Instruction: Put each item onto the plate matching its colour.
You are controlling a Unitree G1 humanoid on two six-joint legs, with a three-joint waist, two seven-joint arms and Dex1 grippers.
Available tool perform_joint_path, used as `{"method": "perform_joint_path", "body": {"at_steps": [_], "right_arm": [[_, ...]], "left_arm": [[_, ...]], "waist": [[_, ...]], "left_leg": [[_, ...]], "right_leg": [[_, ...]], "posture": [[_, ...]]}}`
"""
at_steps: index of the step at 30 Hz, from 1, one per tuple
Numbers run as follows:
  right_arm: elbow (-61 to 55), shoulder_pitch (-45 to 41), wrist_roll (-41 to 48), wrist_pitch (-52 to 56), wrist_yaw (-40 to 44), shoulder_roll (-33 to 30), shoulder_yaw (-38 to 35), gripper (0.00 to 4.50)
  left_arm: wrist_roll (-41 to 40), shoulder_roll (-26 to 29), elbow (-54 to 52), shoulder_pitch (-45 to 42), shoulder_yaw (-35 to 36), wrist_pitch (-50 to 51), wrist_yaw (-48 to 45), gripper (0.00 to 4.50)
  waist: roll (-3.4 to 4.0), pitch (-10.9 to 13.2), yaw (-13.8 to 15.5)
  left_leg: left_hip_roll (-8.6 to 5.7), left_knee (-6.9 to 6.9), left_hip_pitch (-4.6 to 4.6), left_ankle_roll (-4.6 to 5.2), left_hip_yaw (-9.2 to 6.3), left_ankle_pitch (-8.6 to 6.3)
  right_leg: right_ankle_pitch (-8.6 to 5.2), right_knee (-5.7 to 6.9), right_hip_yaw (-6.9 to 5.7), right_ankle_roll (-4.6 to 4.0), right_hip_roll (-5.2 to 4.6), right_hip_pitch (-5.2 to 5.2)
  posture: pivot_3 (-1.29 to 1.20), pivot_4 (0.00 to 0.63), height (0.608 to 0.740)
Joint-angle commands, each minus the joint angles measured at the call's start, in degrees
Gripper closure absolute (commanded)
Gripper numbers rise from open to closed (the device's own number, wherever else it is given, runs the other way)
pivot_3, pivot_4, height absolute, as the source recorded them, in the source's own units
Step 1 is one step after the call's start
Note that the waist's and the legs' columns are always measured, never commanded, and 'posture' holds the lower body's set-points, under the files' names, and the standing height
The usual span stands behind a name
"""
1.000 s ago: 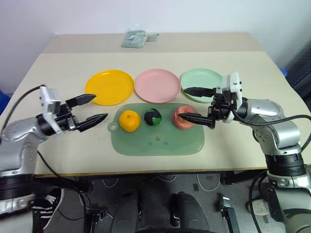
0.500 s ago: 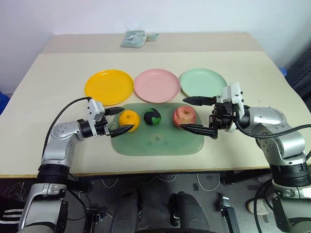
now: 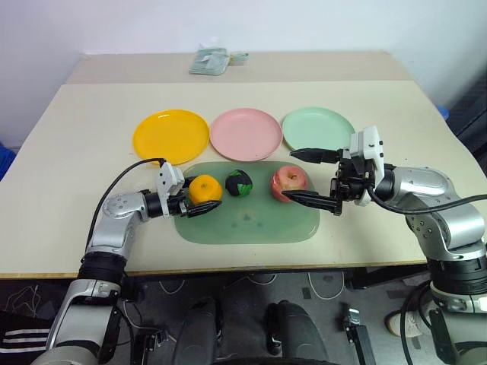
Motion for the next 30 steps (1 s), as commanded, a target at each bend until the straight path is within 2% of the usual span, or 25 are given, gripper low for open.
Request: {"method": "perform_joint_path", "body": {"at_steps": [1,6,10,13,19,24,25,26,30], "right_arm": [[-1.0,0.0,0.5,-1.42,0.07,-0.53,-1.58,0.0],[4.6,-4.2,-2.2,-5.6,-6.64,3.88,-3.08,0.0],[6.98,-6.3,-3.14,-7.24,-8.31,6.43,-2.1,0.0],[9.15,-8.77,-4.91,-8.45,-12.41,9.94,-1.32,0.0],[7.83,-8.53,-4.63,-7.78,-13.44,11.53,-0.81,0.0],[6.51,-7.75,-4.65,-7.25,-13.83,10.96,-0.55,0.0],[6.28,-7.57,-4.67,-7.14,-13.83,10.75,-0.56,0.0],[6.01,-7.29,-4.72,-7.07,-13.82,10.51,-0.59,0.0],[5.01,-6.35,-4.67,-6.55,-13.72,9.78,-0.64,0.0]], "left_arm": [[-6.16,1.91,-3.62,-1.7,6.36,4.8,1.03,1.07],[-7.56,4.78,-1.24,-5.7,11.66,7.32,5.89,1.07],[-1.0,2.27,9.95,-14.02,13.72,0.66,22.25,1.07],[0.85,-0.27,20.07,-20.52,14.5,-2.17,29.96,1.07],[3.15,-2.67,36.07,-28.3,15.39,-10.02,36.99,1.07],[3.81,-3.67,44.47,-30.65,16.21,-12.84,39.18,1.07],[3.75,-3.73,45.29,-30.86,16.49,-12.95,39.25,0.22],[4.15,-3.7,45.74,-30.98,16.24,-13.38,39.09,0.04],[3.32,-3.83,44.16,-31.47,15.94,-13.97,33.37,0.04]], "waist": [[0.0,0.0,-0.07],[-0.01,0.01,-0.16],[-0.03,0.0,0.81],[-0.05,-0.01,1.18],[-0.06,-0.01,1.12],[-0.06,0.0,1.01],[-0.06,0.0,1.01],[-0.06,0.0,1.01],[-0.06,0.0,1.12]], "left_leg": [[0.02,0.0,-0.01,0.0,-0.05,0.0],[0.0,0.0,0.0,0.0,-0.08,0.0],[-0.03,0.05,0.0,0.0,-0.04,0.01],[-0.06,0.06,-0.01,0.01,0.03,0.0],[-0.1,0.07,-0.08,0.02,0.1,0.0],[-0.09,0.06,-0.07,0.02,0.12,0.0],[-0.09,0.06,-0.07,0.02,0.12,0.0],[-0.09,0.06,-0.07,0.02,0.12,0.0],[-0.09,0.06,-0.08,0.02,0.12,0.0]], "right_leg": [[0.0,0.0,0.0,0.0,0.0,-0.01],[0.0,0.02,-0.01,0.0,0.01,-0.01],[0.01,0.03,-0.04,0.02,-0.01,0.05],[0.03,0.0,-0.03,0.06,0.0,0.04],[0.06,-0.09,-0.03,0.11,0.0,0.01],[0.06,-0.07,-0.04,0.11,0.03,-0.02],[0.06,-0.08,-0.03,0.11,0.03,-0.02],[0.06,-0.07,-0.04,0.11,0.03,-0.02],[0.06,-0.07,-0.04,0.11,0.03,-0.02]], "posture": [[0.0,0.15,0.74],[0.0,0.15,0.74],[0.0,0.15,0.74],[0.0,0.15,0.74],[0.0,0.15,0.74],[0.0,0.15,0.74],[0.0,0.15,0.74],[0.0,0.15,0.74],[0.0,0.15,0.74]]}}
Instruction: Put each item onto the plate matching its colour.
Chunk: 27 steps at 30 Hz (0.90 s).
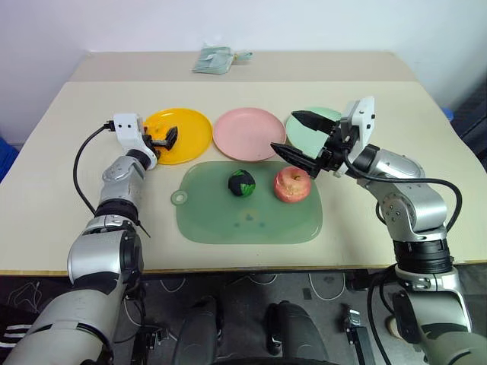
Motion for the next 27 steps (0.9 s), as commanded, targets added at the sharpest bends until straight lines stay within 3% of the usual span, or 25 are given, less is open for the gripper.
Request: {"method": "perform_joint_path", "body": {"at_steps": [1,7,12,20,27], "right_arm": [[-3.63,0.35,0.29,0.17,0.12,-1.09,-0.55,0.0],[-4.68,1.16,-0.71,1.1,1.7,-2.51,1.5,0.0],[-3.53,-1.35,-4.95,4.25,1.7,-2.83,8.11,0.0],[-1.54,-4.3,-7.98,7.37,-0.67,3.52,14.01,0.0],[1.77,-6.82,-14.84,7.44,-3.21,5.68,19.37,0.0]], "left_arm": [[-0.43,0.7,-3.57,-1.98,0.37,-2.53,-6.04,0.04],[-3.54,3.23,-19.76,3.7,-1.77,0.61,-24.02,0.04],[-13.81,10.41,-47.34,19.38,-4.54,15.94,-43.43,0.04],[-19.5,20.39,-63.41,35.16,-3.09,27.12,-51.38,0.04],[-22.07,23.02,-68.45,40.88,-0.24,29.66,-51.35,0.04]], "waist": [[0.0,0.0,0.09],[0.0,0.0,-0.23],[0.02,0.0,-1.97],[0.02,0.0,-1.12],[0.01,-0.01,-1.35]], "left_leg": [[0.0,0.0,0.0,0.0,0.01,0.0],[0.01,-0.01,0.0,-0.01,0.01,0.0],[0.08,-0.08,0.04,-0.02,0.08,0.01],[0.24,-0.08,0.05,-0.05,0.03,0.02],[0.22,-0.09,0.03,-0.02,-0.08,0.0]], "right_leg": [[0.0,0.0,0.0,0.0,0.0,0.0],[0.0,-0.01,0.0,0.0,0.0,0.0],[-0.01,0.02,0.11,-0.02,0.04,-0.06],[0.03,0.07,0.2,-0.11,0.12,-0.12],[0.03,0.05,0.19,-0.11,-0.02,-0.13]], "posture": [[0.0,0.15,0.74],[0.0,0.15,0.74],[0.0,0.15,0.74],[0.0,0.15,0.74],[0.0,0.15,0.74]]}}
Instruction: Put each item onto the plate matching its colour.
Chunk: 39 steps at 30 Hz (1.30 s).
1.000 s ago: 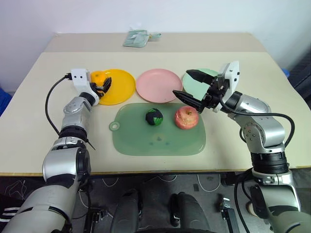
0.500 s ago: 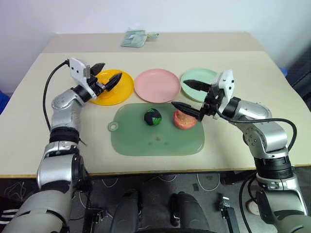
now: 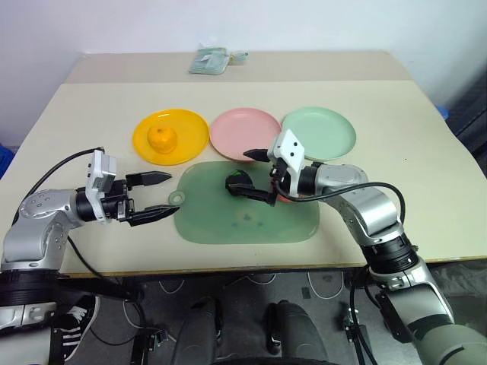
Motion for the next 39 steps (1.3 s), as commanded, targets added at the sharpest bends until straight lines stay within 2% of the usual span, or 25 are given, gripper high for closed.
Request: {"method": "perform_joint_path", "body": {"at_steps": [1,9,24,27,30,34,39], "right_arm": [[0.81,-2.63,-3.72,-0.67,-1.32,0.94,1.8,0.0],[3.07,-3.58,-9.81,-1.73,-2.09,2.33,5.49,0.0],[4.36,-3.52,-14.0,-2.81,-1.09,2.11,6.5,0.0],[4.79,-3.37,-14.8,-3.34,-1.42,2.34,6.45,0.88],[4.16,-3.22,-14.5,-2.77,-1.12,2.77,5.85,2.27],[2.69,-3.62,-11.68,-0.77,-0.97,4.07,3.21,2.27],[-0.17,-6.47,-1.26,6.25,-2.44,9.41,-6.17,2.27]], "left_arm": [[-1.97,1.39,-2.72,1.22,2.83,0.66,0.08,0.04],[-1.66,1.2,-3.35,2.8,4.14,-1.09,1.49,0.04],[-1.39,0.89,-3.3,3.14,3.58,-1.53,1.74,0.04],[-1.16,0.4,-3.52,2.97,3.25,-1.81,2.3,0.0],[-1.22,0.23,-3.78,3.01,3.13,-2.0,2.68,0.0],[-1.42,0.04,-3.88,2.95,3.24,-2.03,3.4,0.0],[-2.11,-1.49,-2.86,0.92,4.5,-1.86,6.99,0.0]], "waist": [[0.0,0.0,-0.18],[0.0,0.0,-0.13],[0.0,0.0,-0.18],[0.0,0.0,-0.18],[0.0,0.0,-0.2],[0.0,0.0,-0.19],[0.0,0.0,-0.16]], "left_leg": [[-0.01,0.0,0.0,0.0,0.01,0.0],[-0.02,-0.04,-0.01,0.0,0.06,0.0],[-0.02,-0.04,-0.01,0.0,0.1,0.0],[-0.02,-0.04,-0.01,-0.01,0.1,0.0],[-0.02,-0.04,-0.01,-0.01,0.09,0.0],[-0.02,-0.04,-0.01,-0.01,0.1,0.0],[0.01,-0.04,-0.01,-0.01,0.07,0.0]], "right_leg": [[0.0,0.0,0.0,0.0,0.02,-0.02],[0.0,0.01,0.01,0.0,0.04,-0.06],[0.0,0.01,0.01,0.0,0.03,-0.06],[0.0,0.01,0.01,0.0,0.03,-0.06],[0.0,0.01,0.01,0.0,0.03,-0.07],[0.0,0.01,0.01,0.0,0.03,-0.07],[0.0,0.02,0.01,0.0,0.03,-0.06]], "posture": [[0.0,0.15,0.74],[0.0,0.15,0.74],[0.0,0.15,0.74],[0.0,0.15,0.74],[0.0,0.15,0.74],[0.0,0.15,0.74],[0.0,0.15,0.74]]}}
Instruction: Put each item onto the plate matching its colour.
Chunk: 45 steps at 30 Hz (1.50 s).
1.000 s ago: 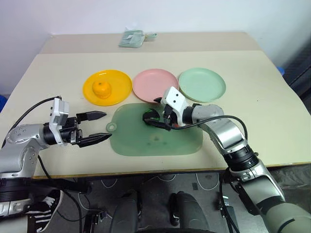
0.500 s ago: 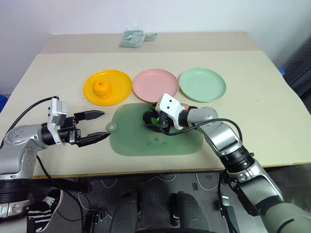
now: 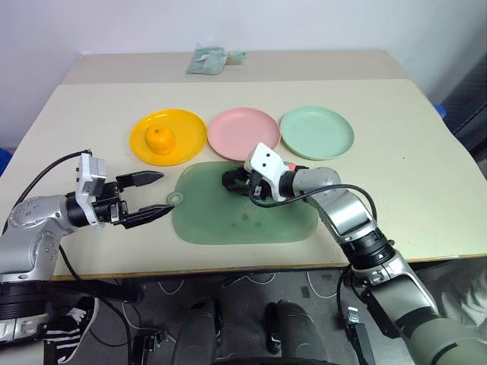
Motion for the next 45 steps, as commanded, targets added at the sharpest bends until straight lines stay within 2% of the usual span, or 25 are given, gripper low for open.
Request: {"method": "perform_joint_path", "body": {"at_steps": [1,4,7,11,17,20,22,23,27,29,32,34,38,45], "right_arm": [[-3.32,-4.75,7.69,3.59,-2.26,3.18,-8.56,2.27],[2.52,-8.52,7.24,1.05,-7.83,4.03,-13.62,2.27],[12.49,-12.57,3.01,-5.37,-15.82,2.64,-17.23,2.27],[28.41,-17.08,-0.63,-9.93,-25.0,-0.58,-20.74,2.27],[39.87,-18.3,-2.95,-18.04,-23.58,-3.01,-19.77,2.27],[42.57,-17.96,-3.37,-19.53,-22.38,-3.21,-19.57,1.4],[41.33,-17.78,-2.67,-20.02,-21.04,-2.97,-19.79,0.4],[40.33,-17.78,-1.89,-20.6,-20.46,-2.81,-20.35,0.07],[34.46,-17.63,4.33,-20.78,-15.12,-3.39,-24.16,0.07],[27.46,-16.12,10.39,-14.41,-9.08,-4.11,-25.29,0.07],[14.25,-10.45,16.65,-5.16,1.78,-7.98,-22.31,0.07],[6.76,-5.92,17.73,-1.5,6.94,-11.87,-18.91,0.07],[1.76,-0.16,14.27,-0.98,9.8,-17.03,-13.94,0.07],[2.03,3.25,14.02,0.8,9.7,-17.2,-12.87,0.07]], "left_arm": [[-0.91,-1.01,-0.46,-2.4,2.3,-0.74,3.16,0.0],[-0.7,-3.45,0.16,-5.55,2.74,-1.57,7.45,0.0],[0.24,-6.99,-0.88,-9.83,2.61,-1.99,15.06,0.0],[-0.48,-7.83,-4.13,-9.8,-0.31,0.86,15.42,0.0],[1.67,-7.14,-4.06,-7.53,-2.07,-0.62,13.57,0.0],[1.45,-7.05,-4.34,-7.25,-2.07,-0.65,13.16,0.0],[0.47,-6.73,-4.69,-6.82,-1.69,0.26,12.54,0.0],[-0.07,-6.5,-4.92,-6.56,-1.37,0.66,12.17,0.0],[-6.03,-4.15,-6.98,-4.99,0.74,6.69,9.13,0.0],[-7.89,-2.44,-9.11,-3.43,1.02,8.52,7.03,0.0],[-9.24,-0.69,-10.73,-1.8,0.95,10.33,4.8,0.0],[-9.5,0.04,-11.04,-1.11,0.71,10.91,3.79,0.0],[-8.35,0.26,-11.05,-0.82,-0.01,9.31,2.23,0.0],[-6.35,0.66,-10.47,0.46,-1.24,7.58,-0.22,0.0]], "waist": [[0.0,0.0,0.04],[0.0,0.0,0.23],[-0.06,-0.03,0.37],[-0.06,-0.04,-0.14],[-0.05,-0.03,-0.86],[-0.05,-0.03,-1.43],[-0.04,-0.02,-1.59],[-0.04,-0.02,-1.61],[-0.03,-0.02,-1.62],[-0.02,-0.01,-1.6],[-0.03,-0.01,-1.14],[-0.04,-0.02,-0.69],[-0.04,-0.02,-0.14],[-0.04,-0.02,-0.03]], "left_leg": [[0.0,0.0,0.0,0.0,0.0,0.0],[-0.01,0.01,0.0,0.0,0.0,0.0],[-0.06,0.01,0.0,0.0,0.04,0.0],[-0.14,-0.04,0.0,0.0,0.19,0.0],[-0.09,-0.21,-0.01,-0.01,0.51,0.02],[-0.05,-0.22,-0.01,-0.02,0.56,0.02],[-0.04,-0.22,-0.01,-0.02,0.58,0.02],[-0.04,-0.23,-0.01,-0.02,0.58,0.02],[0.01,-0.26,-0.01,-0.02,0.55,0.02],[0.05,-0.27,-0.04,-0.02,0.52,0.02],[0.09,-0.29,-0.03,-0.01,0.49,0.02],[0.07,-0.3,-0.02,0.0,0.46,0.01],[0.02,-0.24,-0.01,0.02,0.48,-0.01],[-0.02,-0.23,-0.01,0.02,0.5,0.0]], "right_leg": [[0.0,0.0,0.0,0.0,0.0,0.0],[0.01,0.01,-0.01,0.0,-0.01,0.01],[0.01,0.0,-0.01,0.01,-0.04,0.06],[0.01,-0.02,0.03,0.01,-0.04,0.01],[0.01,0.03,0.32,0.01,0.05,-0.28],[0.01,0.05,0.4,0.01,0.09,-0.32],[0.01,0.05,0.42,0.01,0.08,-0.33],[0.01,0.05,0.45,0.01,0.08,-0.36],[0.01,0.05,0.5,0.01,0.08,-0.4],[0.01,0.06,0.54,0.02,0.06,-0.46],[0.01,0.06,0.55,0.02,0.05,-0.45],[0.01,0.02,0.53,0.02,0.02,-0.4],[0.02,0.01,0.53,0.0,0.03,-0.4],[0.04,0.03,0.53,-0.04,0.07,-0.45]], "posture": [[0.0,0.15,0.74],[0.0,0.15,0.74],[0.0,0.15,0.74],[0.0,0.15,0.74],[0.0,0.15,0.74],[0.0,0.15,0.74],[0.0,0.15,0.74],[0.0,0.15,0.74],[0.0,0.15,0.74],[0.0,0.15,0.74],[0.0,0.15,0.74],[0.0,0.15,0.74],[0.0,0.15,0.74],[0.0,0.15,0.74]]}}
